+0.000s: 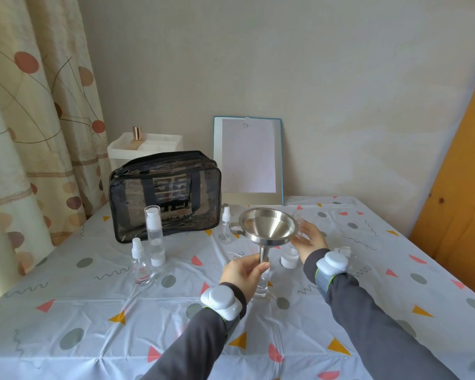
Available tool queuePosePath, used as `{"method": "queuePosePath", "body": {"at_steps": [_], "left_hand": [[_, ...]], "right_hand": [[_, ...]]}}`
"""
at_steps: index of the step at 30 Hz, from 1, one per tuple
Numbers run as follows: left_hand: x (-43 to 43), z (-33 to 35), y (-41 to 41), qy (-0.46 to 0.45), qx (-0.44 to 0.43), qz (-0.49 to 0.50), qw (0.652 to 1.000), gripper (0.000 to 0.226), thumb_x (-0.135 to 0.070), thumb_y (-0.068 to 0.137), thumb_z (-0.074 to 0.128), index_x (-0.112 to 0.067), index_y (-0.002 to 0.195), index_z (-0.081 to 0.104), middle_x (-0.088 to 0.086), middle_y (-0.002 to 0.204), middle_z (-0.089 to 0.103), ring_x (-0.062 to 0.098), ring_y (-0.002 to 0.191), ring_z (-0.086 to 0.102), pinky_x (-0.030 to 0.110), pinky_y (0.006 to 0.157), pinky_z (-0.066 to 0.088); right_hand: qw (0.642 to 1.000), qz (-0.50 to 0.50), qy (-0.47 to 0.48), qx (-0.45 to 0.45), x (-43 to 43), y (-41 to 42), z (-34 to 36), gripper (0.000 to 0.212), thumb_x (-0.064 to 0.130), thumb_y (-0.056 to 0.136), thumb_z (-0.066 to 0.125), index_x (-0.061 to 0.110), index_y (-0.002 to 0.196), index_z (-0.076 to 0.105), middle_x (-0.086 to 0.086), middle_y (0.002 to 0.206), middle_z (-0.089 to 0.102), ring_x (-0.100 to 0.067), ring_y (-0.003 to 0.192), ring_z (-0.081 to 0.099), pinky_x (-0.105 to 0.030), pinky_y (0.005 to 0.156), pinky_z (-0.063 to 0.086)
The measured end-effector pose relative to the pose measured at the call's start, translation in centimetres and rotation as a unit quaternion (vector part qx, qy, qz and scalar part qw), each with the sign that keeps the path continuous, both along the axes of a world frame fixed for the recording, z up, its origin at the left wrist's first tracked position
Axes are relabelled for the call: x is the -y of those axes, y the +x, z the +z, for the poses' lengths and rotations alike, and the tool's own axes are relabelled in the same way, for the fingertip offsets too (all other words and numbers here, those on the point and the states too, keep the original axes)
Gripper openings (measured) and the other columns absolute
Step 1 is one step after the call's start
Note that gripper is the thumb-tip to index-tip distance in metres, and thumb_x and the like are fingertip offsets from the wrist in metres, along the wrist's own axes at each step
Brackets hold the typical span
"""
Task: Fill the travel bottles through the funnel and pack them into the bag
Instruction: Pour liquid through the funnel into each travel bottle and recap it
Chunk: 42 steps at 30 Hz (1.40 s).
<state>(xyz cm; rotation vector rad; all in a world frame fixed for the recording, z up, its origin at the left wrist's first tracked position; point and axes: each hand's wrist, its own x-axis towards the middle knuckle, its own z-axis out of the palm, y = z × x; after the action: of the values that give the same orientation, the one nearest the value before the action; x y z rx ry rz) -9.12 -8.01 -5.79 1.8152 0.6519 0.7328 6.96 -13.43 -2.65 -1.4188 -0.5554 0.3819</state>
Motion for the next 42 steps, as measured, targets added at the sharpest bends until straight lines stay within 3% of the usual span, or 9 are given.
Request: {"method": "queuePosePath", "body": {"at_steps": [5, 9, 15, 18, 21, 24, 26, 36, 42], "left_hand": [[0.2, 0.1, 0.0, -0.003, 0.001, -0.002, 1.0, 0.02, -0.026, 0.087, 0.063, -0.044, 0.078, 0.063, -0.03, 0.074, 0.065, -0.016, 0.081, 0.06, -0.001, 0.071, 0.041], [0.0, -0.1, 0.1, 0.001, -0.002, 0.003, 1.0, 0.016, -0.028, 0.086, 0.063, -0.042, 0.081, 0.064, -0.029, 0.077, 0.065, -0.015, 0.083, 0.06, 0.001, 0.073, 0.041], [0.1, 0.1, 0.0, 0.004, 0.002, 0.002, 1.0, 0.014, -0.026, 0.087, 0.063, -0.04, 0.083, 0.064, -0.028, 0.077, 0.065, -0.017, 0.079, 0.059, 0.0, 0.072, 0.041], [0.0, 0.0, 0.0, 0.002, 0.001, 0.004, 1.0, 0.011, -0.026, 0.087, 0.063, -0.037, 0.087, 0.066, -0.025, 0.081, 0.066, -0.013, 0.082, 0.06, 0.004, 0.077, 0.041], [0.0, -0.2, 0.0, 0.005, -0.002, 0.004, 1.0, 0.011, -0.028, 0.087, 0.062, -0.03, 0.095, 0.068, -0.021, 0.089, 0.067, -0.008, 0.088, 0.061, 0.01, 0.083, 0.043], [0.2, 0.0, 0.0, 0.012, -0.003, 0.007, 1.0, 0.009, -0.028, 0.087, 0.062, -0.031, 0.093, 0.068, -0.02, 0.087, 0.068, -0.005, 0.089, 0.063, 0.011, 0.084, 0.044], [0.3, 0.2, -0.1, 0.02, -0.003, 0.011, 1.0, 0.01, -0.027, 0.088, 0.061, -0.036, 0.084, 0.066, -0.021, 0.08, 0.069, -0.007, 0.083, 0.063, 0.007, 0.078, 0.043], [0.8, 0.4, -0.7, 0.049, -0.015, 0.048, 0.998, 0.014, -0.031, 0.086, 0.061, -0.044, 0.087, 0.067, -0.028, 0.066, 0.062, -0.022, 0.068, 0.056, -0.002, 0.061, 0.041], [0.4, 0.3, -0.8, 0.053, -0.035, 0.044, 0.997, 0.016, -0.042, 0.076, 0.069, -0.055, 0.079, 0.06, -0.016, 0.081, 0.066, -0.003, 0.082, 0.062, 0.012, 0.074, 0.046]], "right_hand": [[0.998, -0.015, 0.035, -0.043, -0.9, 0.3, -0.3, 0.044, -0.017, 0.085, 0.048, -0.003, 0.127, 0.044, -0.02, 0.138, 0.042, -0.032, 0.13, 0.039, 0.002, 0.055, 0.042], [0.995, -0.014, 0.056, -0.076, -1.1, 0.7, -0.4, 0.043, -0.016, 0.085, 0.049, -0.004, 0.126, 0.045, -0.021, 0.139, 0.04, -0.034, 0.131, 0.036, 0.0, 0.051, 0.043], [0.993, -0.021, -0.095, 0.072, -0.4, 1.7, -1.7, 0.06, -0.003, 0.082, 0.062, 0.01, 0.136, 0.038, -0.013, 0.14, 0.043, -0.027, 0.13, 0.041, -0.029, 0.104, 0.034], [0.969, -0.114, -0.158, 0.15, 0.4, 1.6, -1.1, 0.074, 0.006, 0.077, 0.069, 0.01, 0.14, 0.031, -0.01, 0.139, 0.043, -0.028, 0.128, 0.04, -0.035, 0.106, 0.031], [0.966, -0.149, -0.107, 0.181, 2.0, -0.2, -0.5, 0.049, -0.001, 0.076, 0.063, 0.01, 0.121, 0.05, -0.011, 0.122, 0.053, -0.026, 0.111, 0.05, -0.031, 0.093, 0.039], [0.987, -0.038, -0.061, 0.142, 3.3, -3.2, -0.7, 0.04, -0.005, 0.077, 0.056, 0.029, 0.099, 0.056, 0.001, 0.109, 0.059, -0.01, 0.088, 0.055, -0.008, 0.073, 0.04], [0.988, 0.038, -0.063, 0.138, 3.7, -4.7, -1.1, 0.043, -0.002, 0.077, 0.06, 0.038, 0.091, 0.053, 0.011, 0.104, 0.058, -0.008, 0.094, 0.054, -0.01, 0.075, 0.039], [0.979, 0.122, -0.074, 0.147, 3.0, -7.3, -0.5, 0.008, 0.028, 0.082, 0.067, 0.033, 0.087, 0.062, 0.007, 0.099, 0.065, -0.014, 0.094, 0.062, -0.02, 0.08, 0.046], [0.965, 0.114, -0.101, 0.211, 2.9, -7.2, -0.2, 0.005, 0.022, 0.086, 0.063, 0.027, 0.086, 0.064, 0.017, 0.081, 0.064, 0.011, 0.078, 0.058, 0.001, 0.067, 0.041]]}}
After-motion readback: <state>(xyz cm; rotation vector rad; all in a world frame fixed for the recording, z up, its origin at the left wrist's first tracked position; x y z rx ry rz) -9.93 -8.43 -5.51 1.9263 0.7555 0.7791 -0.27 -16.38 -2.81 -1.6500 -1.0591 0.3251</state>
